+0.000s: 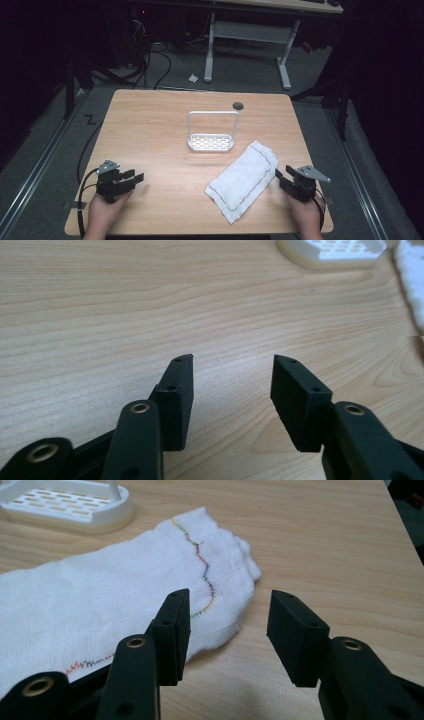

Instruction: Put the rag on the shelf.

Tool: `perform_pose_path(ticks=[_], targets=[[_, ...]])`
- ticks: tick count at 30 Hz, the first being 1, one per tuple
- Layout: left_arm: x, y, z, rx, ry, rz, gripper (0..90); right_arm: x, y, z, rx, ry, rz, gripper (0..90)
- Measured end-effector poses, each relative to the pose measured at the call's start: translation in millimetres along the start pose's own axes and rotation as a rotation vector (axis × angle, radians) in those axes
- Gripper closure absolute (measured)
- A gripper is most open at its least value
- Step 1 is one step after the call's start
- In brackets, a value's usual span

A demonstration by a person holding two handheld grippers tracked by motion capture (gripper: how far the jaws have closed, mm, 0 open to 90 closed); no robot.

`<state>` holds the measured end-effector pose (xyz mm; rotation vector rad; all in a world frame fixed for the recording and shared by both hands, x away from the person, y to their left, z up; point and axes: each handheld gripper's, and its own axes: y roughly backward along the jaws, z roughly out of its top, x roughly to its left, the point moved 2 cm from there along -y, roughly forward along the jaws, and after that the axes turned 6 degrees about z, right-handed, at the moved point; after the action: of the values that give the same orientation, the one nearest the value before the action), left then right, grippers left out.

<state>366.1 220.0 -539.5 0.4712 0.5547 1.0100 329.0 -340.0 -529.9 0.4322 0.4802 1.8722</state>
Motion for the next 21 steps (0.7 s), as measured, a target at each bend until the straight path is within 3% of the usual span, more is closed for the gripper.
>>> perform_pose_path(ticks=[11, 14, 15, 16, 17, 18, 19, 20, 21], targets=[[-4.1, -1.6, -0.3, -0.002, 0.002, -0.004, 52.0, -4.1, -1.8, -4.5, 0.02, -0.013, 0.015, 52.1], [-7.2, -3.2, -0.6, 0.009, -0.014, -0.009, 52.6, -4.0, -1.8, -4.4, 0.022, -0.009, 0.013, 57.0], [-10.1, -4.2, -0.9, 0.021, -0.026, -0.015, 55.3, -4.0, -1.3, -4.2, 0.028, -0.012, 0.025, 68.7], [-14.3, -5.0, -1.4, 0.031, -0.038, -0.027, 68.9, -3.3, 0.8, -2.4, 0.044, -0.008, 0.046, 90.0], [-20.1, -6.3, -1.5, 0.038, -0.052, -0.036, 68.9, -3.3, 0.8, -2.4, 0.044, -0.008, 0.046, 90.0], [-37.2, -11.5, -0.6, 0.062, -0.105, -0.057, 85.1, -1.0, 1.9, -0.3, 0.057, 0.004, 0.053, 90.0], [-46.9, -15.6, 0.4, 0.071, -0.128, -0.069, 89.9, 0.6, 1.9, -0.1, 0.061, 0.007, 0.052, 90.0], [-46.9, -15.6, 0.4, 0.071, -0.128, -0.069, 90.0, 0.6, 1.9, -0.1, 0.061, 0.007, 0.052, 90.0], [-65.2, -26.1, 3.3, 0.097, -0.151, -0.098, 90.0, 2.9, 1.3, -0.5, 0.063, 0.028, 0.052, 90.0]])
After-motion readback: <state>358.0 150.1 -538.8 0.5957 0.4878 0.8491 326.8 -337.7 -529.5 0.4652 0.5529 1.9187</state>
